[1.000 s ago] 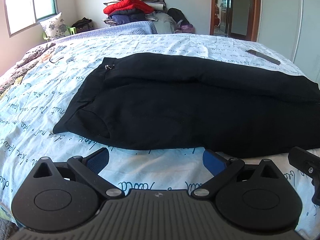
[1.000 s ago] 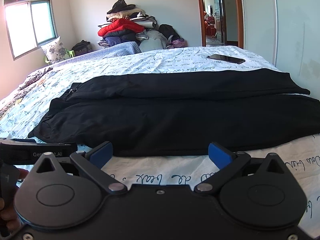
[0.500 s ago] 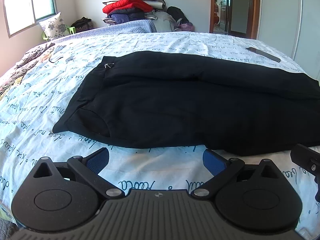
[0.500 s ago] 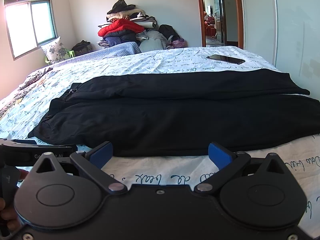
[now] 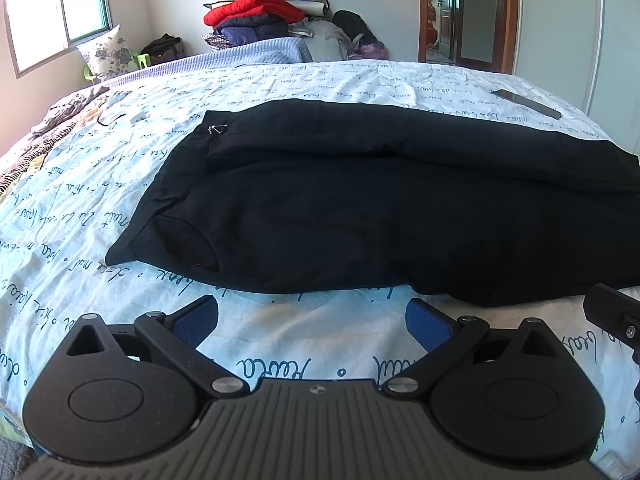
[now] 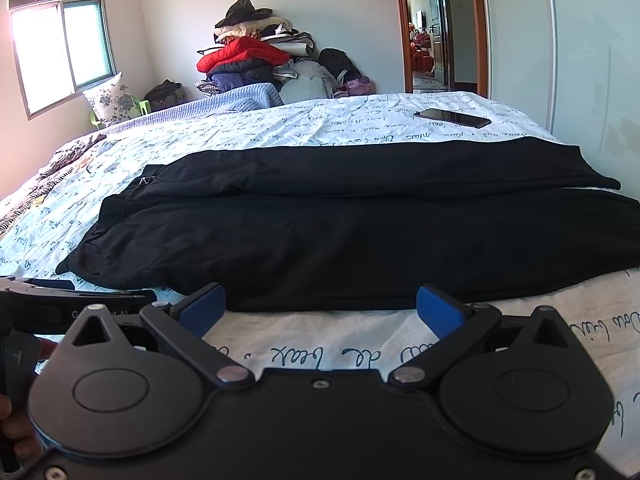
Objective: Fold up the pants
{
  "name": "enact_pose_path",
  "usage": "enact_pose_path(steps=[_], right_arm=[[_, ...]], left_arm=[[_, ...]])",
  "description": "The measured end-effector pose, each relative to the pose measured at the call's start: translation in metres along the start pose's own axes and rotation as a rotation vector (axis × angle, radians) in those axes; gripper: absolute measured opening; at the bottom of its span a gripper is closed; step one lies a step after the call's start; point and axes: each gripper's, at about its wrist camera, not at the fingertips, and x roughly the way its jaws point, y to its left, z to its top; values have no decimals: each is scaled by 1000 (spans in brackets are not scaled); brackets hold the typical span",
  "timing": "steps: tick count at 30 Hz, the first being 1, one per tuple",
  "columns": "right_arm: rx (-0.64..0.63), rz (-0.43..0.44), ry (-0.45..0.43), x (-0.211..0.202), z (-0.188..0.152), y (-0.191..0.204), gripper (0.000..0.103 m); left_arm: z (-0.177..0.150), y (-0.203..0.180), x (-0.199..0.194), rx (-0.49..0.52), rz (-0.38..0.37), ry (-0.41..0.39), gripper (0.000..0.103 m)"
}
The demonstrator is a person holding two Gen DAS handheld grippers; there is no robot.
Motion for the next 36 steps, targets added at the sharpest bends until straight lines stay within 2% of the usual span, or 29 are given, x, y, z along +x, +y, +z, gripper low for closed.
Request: enact_pose_path(steps=[20,22,26,28,30,33,36], right_arm=[[-14,10,1,2,-1,3,103],[-20,35,-4,3,0,3,103],[-17,182,-60,7,14,0,103],[-59,242,-95,12,27,3,103],[-153,263,-104,23,43,13,103],[-307,214,-92,48,66,33,103],[-381,196,-72,83,92,45,103]], left_arm=[[1,1,5,4,3,10,101],[2,4,7,-1,-4,12,101],[13,15,11,-10,-32,-2,102],[26,26,14,-11,1,-18,102],[41,40,19,-17,59,-32,102],[64,68,29,-46,116,-56,102],[86,101,43,-78,161,-78,102]])
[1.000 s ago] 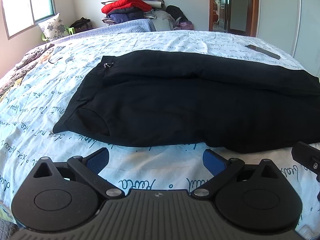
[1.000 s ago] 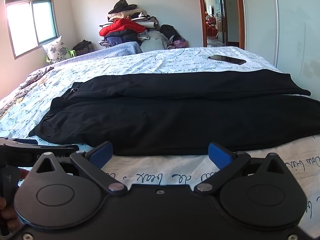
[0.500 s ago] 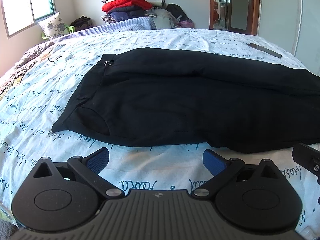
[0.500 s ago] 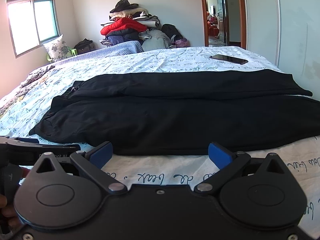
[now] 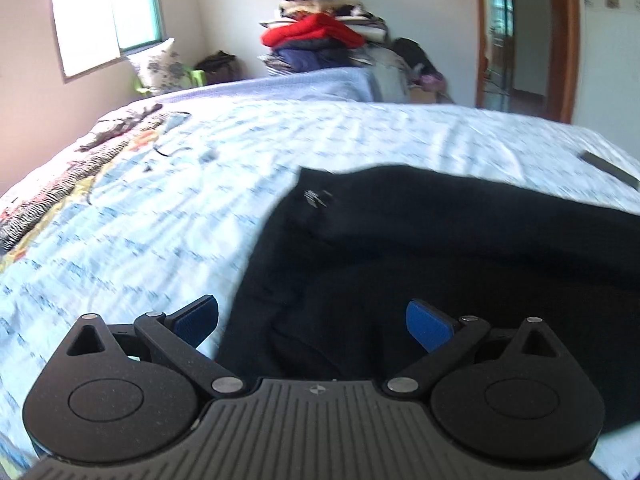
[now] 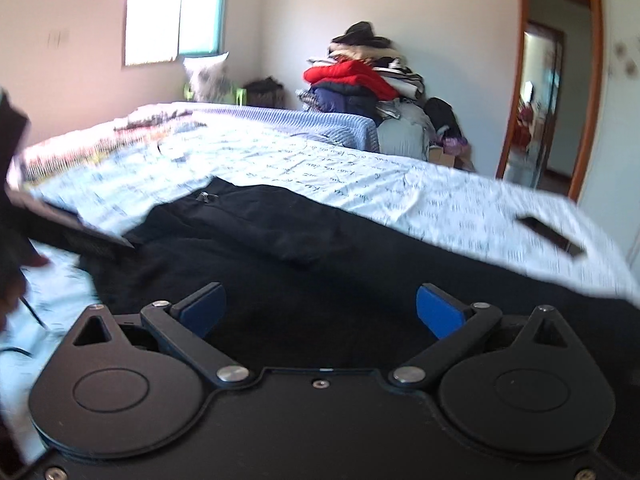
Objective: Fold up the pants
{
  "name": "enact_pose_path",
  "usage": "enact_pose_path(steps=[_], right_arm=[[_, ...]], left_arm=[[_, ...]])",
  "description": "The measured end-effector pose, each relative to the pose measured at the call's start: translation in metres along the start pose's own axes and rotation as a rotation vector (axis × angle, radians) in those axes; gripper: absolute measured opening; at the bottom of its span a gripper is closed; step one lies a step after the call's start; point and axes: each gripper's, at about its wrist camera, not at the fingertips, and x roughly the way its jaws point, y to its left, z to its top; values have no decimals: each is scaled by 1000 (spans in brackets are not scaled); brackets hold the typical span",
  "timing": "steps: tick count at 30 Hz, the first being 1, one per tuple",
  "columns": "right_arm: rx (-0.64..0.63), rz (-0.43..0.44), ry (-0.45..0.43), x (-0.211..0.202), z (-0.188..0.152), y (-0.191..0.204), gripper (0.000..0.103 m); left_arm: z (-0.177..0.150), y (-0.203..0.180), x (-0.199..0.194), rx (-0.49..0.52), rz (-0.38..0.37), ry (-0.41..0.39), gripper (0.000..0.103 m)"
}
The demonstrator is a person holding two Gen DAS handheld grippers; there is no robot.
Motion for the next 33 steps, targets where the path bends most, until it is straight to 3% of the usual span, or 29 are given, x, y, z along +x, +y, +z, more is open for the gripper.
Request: enact_pose_path(steps=[4,10,15,20,23,24,25,27,28,30,33], right_arm=[[-65,39,21,52,32,-9,103],[-188,221,85,147,67,-5,102],[-215,348,153,227,100,-4,102],[-152,485,281,301,126,-8,102],[-141,524,354,330,127,-2,99],[-152,543,377,335,125,1,82],[-175,565,393,335,123,6,49],[-246,557,356,323,122,17,37],[-315,540,329,313,120,25,24],[-428,497,280,295,115,41,16],[-557,450,211,268,104,57,16]], left_arm=[[32,30,36,37,44,-9,99],[68,57,91,78,111,-10,97],[79,74,129,-3,23,84,97],[80,71,148,15,-5,129,98],[87,66,158,20,-30,161,98],[91,63,162,10,-43,180,98],[96,60,165,-3,-65,198,98],[107,55,171,-38,-123,213,98],[114,53,174,-60,-155,218,98],[127,48,183,-125,-212,232,98],[140,41,205,-238,-277,290,98]])
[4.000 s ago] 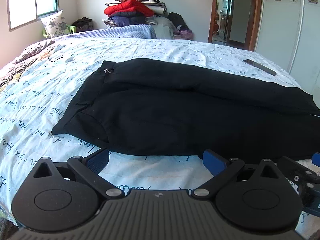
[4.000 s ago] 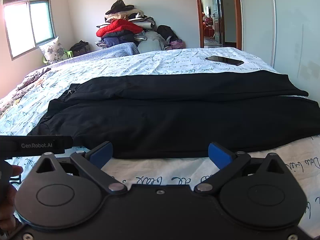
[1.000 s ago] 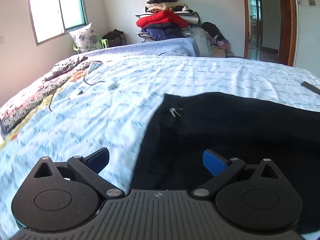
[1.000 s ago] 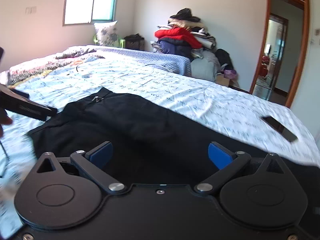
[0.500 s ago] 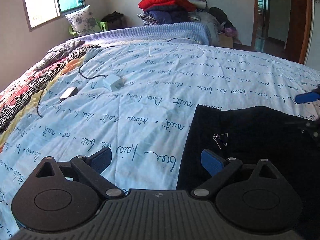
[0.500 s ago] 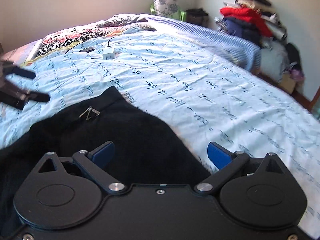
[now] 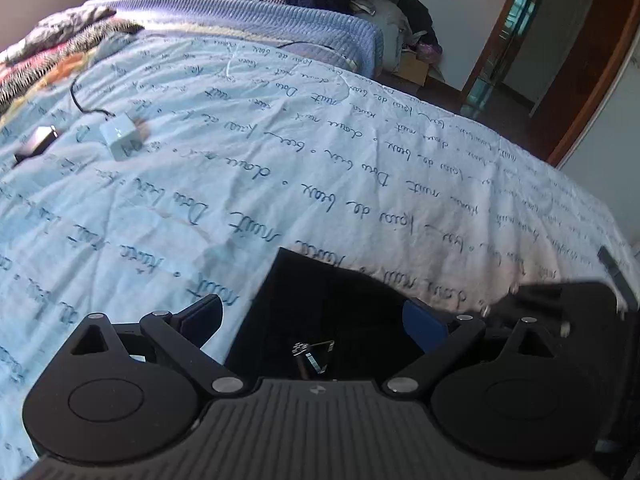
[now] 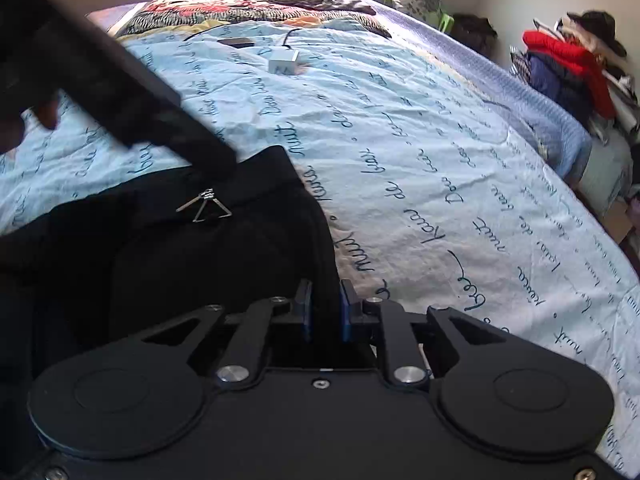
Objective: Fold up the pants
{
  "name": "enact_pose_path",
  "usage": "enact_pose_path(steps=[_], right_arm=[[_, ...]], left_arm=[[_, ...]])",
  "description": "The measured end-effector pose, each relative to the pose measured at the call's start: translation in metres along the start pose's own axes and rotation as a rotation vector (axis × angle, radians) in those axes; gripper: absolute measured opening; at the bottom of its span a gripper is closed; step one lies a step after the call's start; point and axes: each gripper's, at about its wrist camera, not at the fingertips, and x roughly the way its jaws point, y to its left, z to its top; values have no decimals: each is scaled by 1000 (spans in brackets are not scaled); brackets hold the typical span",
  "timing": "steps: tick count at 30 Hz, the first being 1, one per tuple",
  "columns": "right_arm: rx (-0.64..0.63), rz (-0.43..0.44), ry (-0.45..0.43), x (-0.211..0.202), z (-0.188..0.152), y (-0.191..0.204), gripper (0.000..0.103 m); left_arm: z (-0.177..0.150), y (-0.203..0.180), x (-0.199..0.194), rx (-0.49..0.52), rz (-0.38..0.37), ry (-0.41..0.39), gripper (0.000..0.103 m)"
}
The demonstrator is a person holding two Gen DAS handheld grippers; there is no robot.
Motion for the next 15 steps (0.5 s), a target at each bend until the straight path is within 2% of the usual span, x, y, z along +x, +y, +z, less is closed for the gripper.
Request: enact_pose_path(steps=[4,7,9,10,11,12,15], right_arm=[[-112,-70,-69,-24,-4,26,16],[-189,-102,-128,-41,-5,42,16],[-214,-106,-147,-49,-7,48,15],[-221,-114,-149,-52,-9,49,15],[-224,-130,-154,-55,-11,48,15],[-220,-140,-165,-59,-14,46,15],[-148,-109,-165,-71,-23,27,15]], left_arm=[[9,1,34,-147,-85,124,93],[12,12,49,-282,-105,159,80],[13,20,48,-353,-103,141,60],[14,22,46,-357,-79,140,35],[13,20,44,-336,-59,137,24],[11,19,42,-306,-58,130,16],[3,17,31,-270,-45,92,11]])
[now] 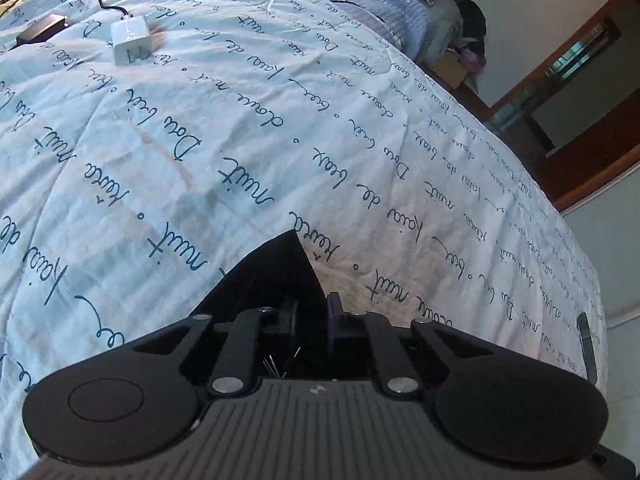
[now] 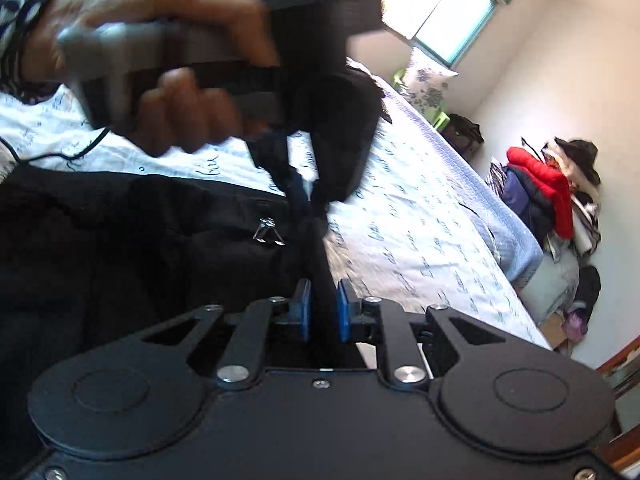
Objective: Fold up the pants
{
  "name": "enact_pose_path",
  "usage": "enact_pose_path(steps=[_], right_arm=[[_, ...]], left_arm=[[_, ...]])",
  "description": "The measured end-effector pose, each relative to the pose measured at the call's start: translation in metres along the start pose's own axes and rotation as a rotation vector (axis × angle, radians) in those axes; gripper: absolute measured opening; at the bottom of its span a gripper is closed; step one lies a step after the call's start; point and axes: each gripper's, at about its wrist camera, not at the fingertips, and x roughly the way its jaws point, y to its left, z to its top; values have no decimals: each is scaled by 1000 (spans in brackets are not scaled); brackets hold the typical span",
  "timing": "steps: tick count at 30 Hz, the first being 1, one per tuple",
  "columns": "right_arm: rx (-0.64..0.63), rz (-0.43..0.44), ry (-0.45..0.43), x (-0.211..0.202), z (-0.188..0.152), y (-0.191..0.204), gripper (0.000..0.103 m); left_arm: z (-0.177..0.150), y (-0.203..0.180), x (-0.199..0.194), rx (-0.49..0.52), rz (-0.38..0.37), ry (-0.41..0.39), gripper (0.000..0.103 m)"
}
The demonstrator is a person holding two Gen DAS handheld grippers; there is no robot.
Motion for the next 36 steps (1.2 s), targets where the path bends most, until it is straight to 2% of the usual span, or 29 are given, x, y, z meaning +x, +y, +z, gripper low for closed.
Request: enact_pose_path(steps=[1,2,4,5,8,11,12,13,15,17,19,21,22,24,26,30,36], right_arm=[[24,12,8,-3,-4,-7,16],[32,3,18,-7,-8,-13,22],[25,-56,41,-18,-22,-26,67],[18,-73,50,-23,-30,-32,73],[64,-94,107,-35,-53,-58,74],[179,-12,178,-30,-72,-89,73],[207,1,199,-27,-79,-96,66],[231,2,211,-24,-84,-102,43],[283,10,218,-23,-92,-104,5],[243,-72,179,-31,-86,-91,4],[109,-250,151,-40,-73,-61,3],[-127,-474,141,-35,-66,-35,3],[-287,-567,151,-27,-66,-19,3],[-535,-653,190,-10,-72,9,3],[-575,-643,188,-12,-74,24,3],[-511,-627,117,-52,-68,51,3],[-391,-466,72,-116,-60,109,3]], left_arm=[[-1,2,-3,-10,-10,-11,11],[-2,3,-6,-22,-20,-22,11],[-4,5,-11,-38,-27,-56,11],[-5,6,-15,-38,-30,-77,11],[-12,3,-26,-2,-22,-145,11],[-20,-2,-33,25,-14,-194,11],[-22,-3,-35,31,-13,-208,11],[-24,-4,-37,34,-14,-221,11],[-26,-5,-42,33,-19,-236,11],[-26,-6,-46,28,-14,-250,11],[-22,-9,-49,30,-3,-275,12],[-16,-13,-43,47,14,-281,13],[-14,-13,-39,46,36,-280,13],[-15,-9,-37,12,47,-275,12],[-21,-4,-48,15,38,-305,12],[-47,6,-88,113,13,-335,13],[-107,33,-137,169,-7,-316,13]])
